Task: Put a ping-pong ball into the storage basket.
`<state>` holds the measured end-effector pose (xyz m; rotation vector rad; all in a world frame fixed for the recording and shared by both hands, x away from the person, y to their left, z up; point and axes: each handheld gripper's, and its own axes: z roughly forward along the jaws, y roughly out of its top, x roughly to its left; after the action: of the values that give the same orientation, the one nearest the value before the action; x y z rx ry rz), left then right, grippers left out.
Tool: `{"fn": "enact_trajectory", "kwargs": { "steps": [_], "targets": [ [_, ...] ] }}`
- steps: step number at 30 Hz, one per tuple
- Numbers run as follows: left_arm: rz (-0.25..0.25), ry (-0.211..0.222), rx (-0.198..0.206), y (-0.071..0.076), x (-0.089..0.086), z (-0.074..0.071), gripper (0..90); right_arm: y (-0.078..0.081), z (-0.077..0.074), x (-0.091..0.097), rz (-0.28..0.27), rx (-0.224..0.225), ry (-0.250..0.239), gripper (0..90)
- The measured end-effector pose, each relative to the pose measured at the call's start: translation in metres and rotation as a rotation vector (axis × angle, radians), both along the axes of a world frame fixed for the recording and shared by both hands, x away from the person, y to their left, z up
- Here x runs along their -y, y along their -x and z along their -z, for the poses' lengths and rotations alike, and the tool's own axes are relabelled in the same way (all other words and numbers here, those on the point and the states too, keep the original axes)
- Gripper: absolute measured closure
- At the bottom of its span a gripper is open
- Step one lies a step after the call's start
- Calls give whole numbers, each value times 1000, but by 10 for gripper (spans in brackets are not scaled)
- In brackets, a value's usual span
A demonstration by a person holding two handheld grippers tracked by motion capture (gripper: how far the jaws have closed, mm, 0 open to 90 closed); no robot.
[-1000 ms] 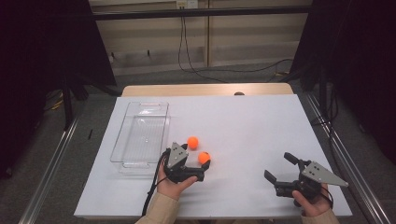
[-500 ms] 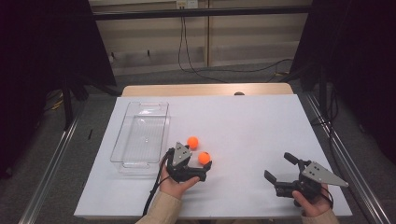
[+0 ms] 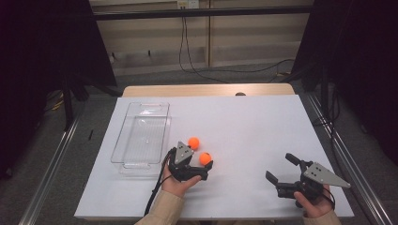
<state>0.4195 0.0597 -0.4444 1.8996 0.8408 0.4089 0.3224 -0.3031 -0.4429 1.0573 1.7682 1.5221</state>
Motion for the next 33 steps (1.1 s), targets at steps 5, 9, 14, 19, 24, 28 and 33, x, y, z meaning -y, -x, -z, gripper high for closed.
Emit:
{"fn": "enact_trajectory", "kwargs": {
  "steps": [5, 9, 14, 19, 24, 28, 33],
  "targets": [
    [9, -5, -6, -2, 1, 1, 43, 0, 0, 0, -1, 2, 1, 17],
    [-5, -14, -24, -3, 4, 2, 55, 0, 0, 0, -1, 2, 0, 17],
    [6, -35, -39, -5, 6, 5, 68, 0, 0, 0, 2, 4, -4, 17],
    [7, -47, -47, -8, 8, 7, 95, 0, 0, 0, 4, 3, -8, 17],
    [9, -51, -58, -9, 9, 8, 118, 0, 0, 0, 1, 4, -5, 17],
    [10, -65, -58, -10, 11, 8, 151, 0, 0, 0, 0, 3, -5, 17],
    [21, -81, -71, -12, 12, 8, 194, 0, 0, 0, -1, 4, -4, 17]
  ]
}}
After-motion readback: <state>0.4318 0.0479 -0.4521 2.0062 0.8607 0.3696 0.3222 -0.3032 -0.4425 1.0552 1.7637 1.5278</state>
